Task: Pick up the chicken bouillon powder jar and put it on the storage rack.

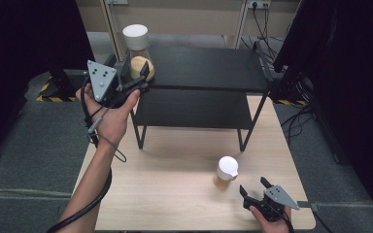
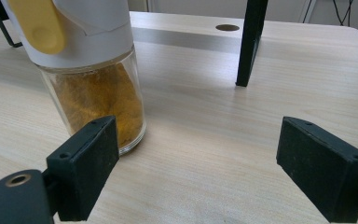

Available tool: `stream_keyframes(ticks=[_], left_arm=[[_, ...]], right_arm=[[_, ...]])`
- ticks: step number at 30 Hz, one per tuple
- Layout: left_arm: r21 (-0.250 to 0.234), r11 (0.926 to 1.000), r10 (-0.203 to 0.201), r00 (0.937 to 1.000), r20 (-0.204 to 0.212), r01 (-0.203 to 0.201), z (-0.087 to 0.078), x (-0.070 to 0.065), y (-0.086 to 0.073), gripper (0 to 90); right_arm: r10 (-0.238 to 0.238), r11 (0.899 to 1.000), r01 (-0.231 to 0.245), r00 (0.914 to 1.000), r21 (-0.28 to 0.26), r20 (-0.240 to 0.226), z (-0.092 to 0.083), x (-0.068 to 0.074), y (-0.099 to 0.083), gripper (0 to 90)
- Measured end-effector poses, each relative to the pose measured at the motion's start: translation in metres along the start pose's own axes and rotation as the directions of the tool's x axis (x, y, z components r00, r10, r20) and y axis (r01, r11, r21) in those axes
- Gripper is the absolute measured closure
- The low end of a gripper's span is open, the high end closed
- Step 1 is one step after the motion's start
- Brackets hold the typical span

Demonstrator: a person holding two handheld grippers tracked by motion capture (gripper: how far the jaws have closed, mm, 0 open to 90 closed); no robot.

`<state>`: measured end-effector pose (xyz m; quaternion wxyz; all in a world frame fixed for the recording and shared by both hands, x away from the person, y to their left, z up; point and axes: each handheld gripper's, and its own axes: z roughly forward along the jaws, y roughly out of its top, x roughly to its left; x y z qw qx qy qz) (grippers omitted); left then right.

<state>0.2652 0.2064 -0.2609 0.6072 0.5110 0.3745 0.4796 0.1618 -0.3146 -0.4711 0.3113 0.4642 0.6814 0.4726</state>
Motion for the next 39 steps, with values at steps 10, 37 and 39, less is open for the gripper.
stream_keyframes(ticks=[10, 37, 39], left_arm=[[-0.007, 0.9997, 0.023, 0.9996, 0.014, -0.022, -0.027, 0.001, -0.022, 12.9], [0.048, 0.9987, 0.016, 0.9961, 0.087, -0.020, -0.072, -0.011, -0.095, 12.5], [0.055, 0.9984, 0.009, 0.9959, 0.090, -0.014, -0.074, -0.011, -0.101, 12.5]], right_arm=[[-0.004, 1.000, 0.004, 1.0000, 0.002, 0.000, 0.000, 0.001, 0.000, 13.2], [-0.008, 1.000, 0.008, 1.0000, 0.003, 0.003, 0.000, 0.001, 0.000, 13.2], [-0.012, 1.000, 0.012, 0.9999, 0.001, 0.003, 0.000, 0.001, 0.000, 13.1]])
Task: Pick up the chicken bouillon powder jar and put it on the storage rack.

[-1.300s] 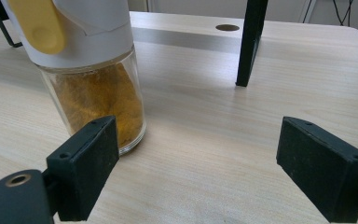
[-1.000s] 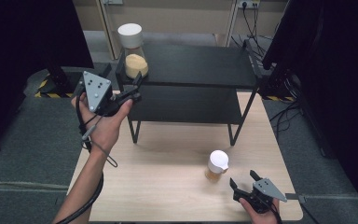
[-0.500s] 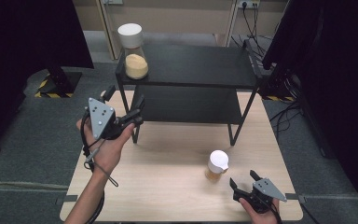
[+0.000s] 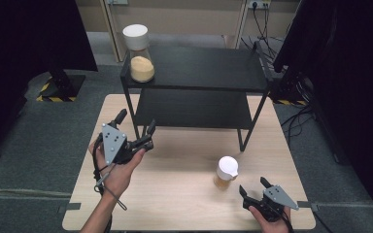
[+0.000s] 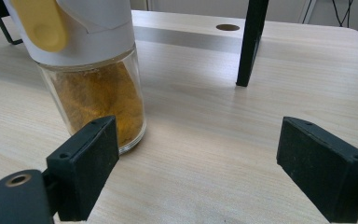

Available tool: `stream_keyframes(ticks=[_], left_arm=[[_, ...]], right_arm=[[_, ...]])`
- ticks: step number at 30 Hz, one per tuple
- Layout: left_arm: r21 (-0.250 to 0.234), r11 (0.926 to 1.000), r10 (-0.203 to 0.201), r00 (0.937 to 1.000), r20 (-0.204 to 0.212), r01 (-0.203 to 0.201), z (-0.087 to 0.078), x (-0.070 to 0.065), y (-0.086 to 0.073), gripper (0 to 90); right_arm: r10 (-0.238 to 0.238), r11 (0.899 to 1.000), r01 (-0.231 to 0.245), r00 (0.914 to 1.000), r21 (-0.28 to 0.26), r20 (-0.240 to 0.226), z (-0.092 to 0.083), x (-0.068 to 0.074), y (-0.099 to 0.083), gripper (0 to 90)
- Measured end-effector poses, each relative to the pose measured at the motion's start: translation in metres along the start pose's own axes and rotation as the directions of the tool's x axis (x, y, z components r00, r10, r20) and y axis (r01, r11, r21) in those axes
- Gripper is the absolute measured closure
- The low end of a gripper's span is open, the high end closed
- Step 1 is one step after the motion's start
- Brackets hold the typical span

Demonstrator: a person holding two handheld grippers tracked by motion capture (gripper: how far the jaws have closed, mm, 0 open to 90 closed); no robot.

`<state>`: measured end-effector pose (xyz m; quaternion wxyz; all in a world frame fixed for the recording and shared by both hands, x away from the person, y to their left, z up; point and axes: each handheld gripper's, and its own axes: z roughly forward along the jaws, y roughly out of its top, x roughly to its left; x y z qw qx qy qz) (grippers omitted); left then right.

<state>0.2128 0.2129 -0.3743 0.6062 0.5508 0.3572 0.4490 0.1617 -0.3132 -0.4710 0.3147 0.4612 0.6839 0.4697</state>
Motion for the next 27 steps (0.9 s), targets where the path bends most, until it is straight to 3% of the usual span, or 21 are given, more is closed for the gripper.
stream_keyframes(ticks=[27], left_arm=[[0.075, 0.9956, -0.056, 0.9984, -0.001, 0.056, -0.028, -0.007, -0.061, 12.2]], right_arm=[[-0.002, 1.000, 0.002, 1.0000, 0.001, 0.001, 0.000, 0.001, 0.000, 13.2]])
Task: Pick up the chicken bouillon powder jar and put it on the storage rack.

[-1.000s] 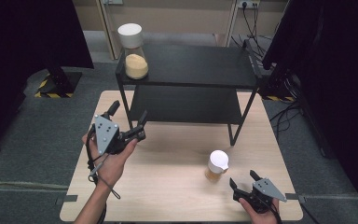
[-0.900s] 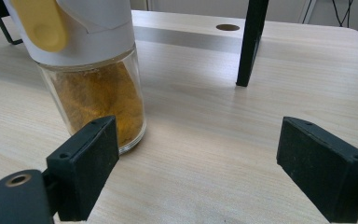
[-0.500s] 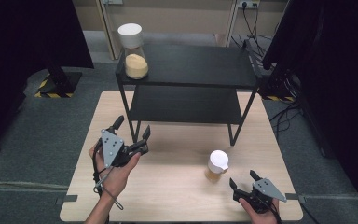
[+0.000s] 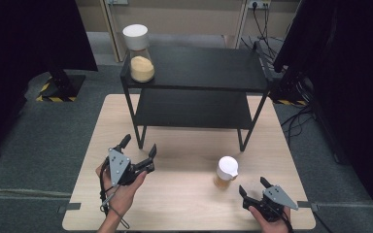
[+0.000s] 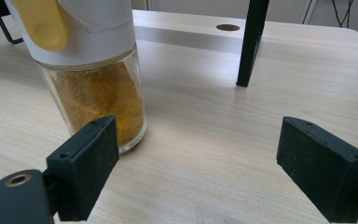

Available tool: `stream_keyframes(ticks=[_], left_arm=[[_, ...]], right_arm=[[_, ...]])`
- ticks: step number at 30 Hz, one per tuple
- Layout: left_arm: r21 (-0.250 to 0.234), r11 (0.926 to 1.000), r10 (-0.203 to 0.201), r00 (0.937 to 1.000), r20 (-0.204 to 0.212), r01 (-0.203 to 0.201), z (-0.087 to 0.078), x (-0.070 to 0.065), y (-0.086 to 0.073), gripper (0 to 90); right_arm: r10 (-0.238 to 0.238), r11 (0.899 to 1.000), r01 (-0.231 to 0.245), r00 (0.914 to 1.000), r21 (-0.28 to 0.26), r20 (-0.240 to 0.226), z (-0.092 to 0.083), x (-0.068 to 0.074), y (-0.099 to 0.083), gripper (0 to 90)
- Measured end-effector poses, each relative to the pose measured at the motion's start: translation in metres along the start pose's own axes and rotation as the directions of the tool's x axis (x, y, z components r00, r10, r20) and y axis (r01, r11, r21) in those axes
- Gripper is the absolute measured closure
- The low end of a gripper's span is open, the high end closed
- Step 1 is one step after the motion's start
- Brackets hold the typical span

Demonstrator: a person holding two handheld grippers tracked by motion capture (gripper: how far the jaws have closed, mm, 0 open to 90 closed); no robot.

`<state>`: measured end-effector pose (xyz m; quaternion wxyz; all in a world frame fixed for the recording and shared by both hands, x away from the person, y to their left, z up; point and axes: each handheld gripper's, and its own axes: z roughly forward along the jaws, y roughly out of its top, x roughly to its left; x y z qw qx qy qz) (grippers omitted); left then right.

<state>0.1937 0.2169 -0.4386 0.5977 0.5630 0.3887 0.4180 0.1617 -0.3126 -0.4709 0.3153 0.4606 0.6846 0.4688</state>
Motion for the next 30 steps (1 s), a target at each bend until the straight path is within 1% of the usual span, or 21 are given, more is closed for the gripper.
stream_keyframes(ticks=[2, 4, 10, 15, 17, 21, 25, 30], left_arm=[[0.005, 0.9998, -0.019, 0.9998, 0.003, 0.019, -0.003, 0.000, -0.005, 12.2], [0.006, 0.9997, -0.025, 0.9997, 0.002, 0.025, -0.005, -0.001, -0.009, 12.2], [0.031, 0.9992, -0.024, 0.9997, 0.007, 0.024, -0.011, -0.002, -0.023, 12.2], [0.053, 0.9983, -0.027, 0.9990, 0.036, 0.025, -0.015, -0.001, -0.035, 12.1], [0.072, 0.9973, -0.015, 0.9988, 0.048, 0.011, -0.016, 0.001, -0.038, 11.9], [0.078, 0.9967, -0.028, 0.9987, 0.042, 0.024, -0.021, 0.001, -0.043, 11.9], [0.098, 0.9947, -0.035, 0.9987, 0.038, 0.031, -0.025, 0.001, -0.048, 11.8], [0.124, 0.9914, -0.045, 0.9987, 0.023, 0.042, -0.027, 0.002, -0.057, 11.7]], right_arm=[[0.000, 1.000, 0.000, 1.0000, 0.000, 0.000, 0.000, 0.000, 0.000, 13.2], [0.000, 1.000, 0.000, 1.0000, 0.000, 0.000, 0.000, 0.000, 0.000, 13.2], [-0.001, 1.000, 0.001, 1.0000, 0.000, 0.000, 0.000, 0.000, 0.000, 13.2], [0.000, 1.000, 0.000, 1.0000, 0.001, 0.000, 0.000, 0.000, 0.000, 13.2], [0.000, 1.000, 0.000, 1.0000, 0.002, -0.001, 0.000, 0.000, 0.000, 13.2], [-0.004, 1.000, 0.004, 1.0000, 0.002, 0.000, 0.000, 0.000, 0.000, 13.2], [-0.006, 1.000, 0.006, 1.0000, 0.001, -0.002, 0.000, 0.001, 0.000, 13.2], [-0.004, 1.000, 0.004, 1.0000, -0.001, -0.001, 0.000, 0.001, 0.000, 13.2]])
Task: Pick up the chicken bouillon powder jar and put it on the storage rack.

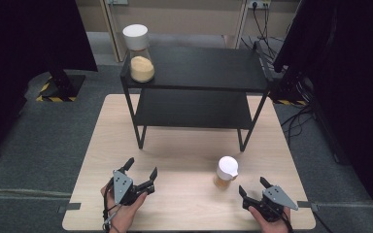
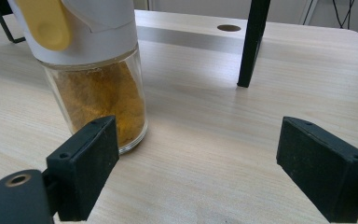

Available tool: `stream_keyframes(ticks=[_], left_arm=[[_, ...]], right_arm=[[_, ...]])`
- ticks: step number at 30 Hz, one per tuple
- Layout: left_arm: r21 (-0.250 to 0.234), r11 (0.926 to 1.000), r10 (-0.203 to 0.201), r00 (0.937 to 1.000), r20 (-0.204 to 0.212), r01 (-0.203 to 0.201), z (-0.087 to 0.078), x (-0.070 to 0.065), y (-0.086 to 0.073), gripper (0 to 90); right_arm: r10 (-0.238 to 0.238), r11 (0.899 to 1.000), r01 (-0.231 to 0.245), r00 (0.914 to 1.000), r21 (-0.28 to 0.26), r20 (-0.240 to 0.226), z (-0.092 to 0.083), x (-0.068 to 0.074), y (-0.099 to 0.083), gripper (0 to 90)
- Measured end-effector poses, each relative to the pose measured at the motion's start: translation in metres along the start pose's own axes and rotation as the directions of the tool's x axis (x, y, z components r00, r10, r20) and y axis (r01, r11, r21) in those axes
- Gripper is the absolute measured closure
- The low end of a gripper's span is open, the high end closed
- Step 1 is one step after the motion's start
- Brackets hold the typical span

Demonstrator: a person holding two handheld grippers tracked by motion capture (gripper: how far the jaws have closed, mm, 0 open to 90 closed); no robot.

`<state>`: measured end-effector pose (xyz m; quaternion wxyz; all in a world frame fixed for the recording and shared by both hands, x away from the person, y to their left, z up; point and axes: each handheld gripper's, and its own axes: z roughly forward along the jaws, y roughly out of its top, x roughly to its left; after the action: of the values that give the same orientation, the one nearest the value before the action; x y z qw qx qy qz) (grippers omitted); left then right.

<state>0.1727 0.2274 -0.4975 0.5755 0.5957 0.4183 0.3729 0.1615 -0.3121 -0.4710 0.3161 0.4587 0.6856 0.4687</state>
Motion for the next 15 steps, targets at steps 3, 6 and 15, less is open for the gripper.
stream_keyframes(ticks=[3, 6, 15], left_arm=[[0.014, 0.9999, -0.004, 1.0000, -0.008, 0.005, 0.000, 0.001, -0.005, 11.7], [0.030, 0.9995, -0.009, 0.9999, -0.014, 0.010, 0.001, 0.001, -0.011, 11.7], [0.053, 0.9985, -0.010, 0.9997, -0.022, 0.011, 0.004, 0.000, -0.019, 11.7]], right_arm=[[-0.001, 1.000, 0.001, 1.0000, 0.000, 0.000, 0.000, 0.000, 0.000, 13.2], [-0.003, 1.000, 0.003, 1.0000, 0.000, 0.000, 0.000, 0.000, 0.000, 13.1], [-0.003, 1.000, 0.003, 1.0000, 0.000, 0.000, 0.000, 0.000, 0.000, 13.0]])
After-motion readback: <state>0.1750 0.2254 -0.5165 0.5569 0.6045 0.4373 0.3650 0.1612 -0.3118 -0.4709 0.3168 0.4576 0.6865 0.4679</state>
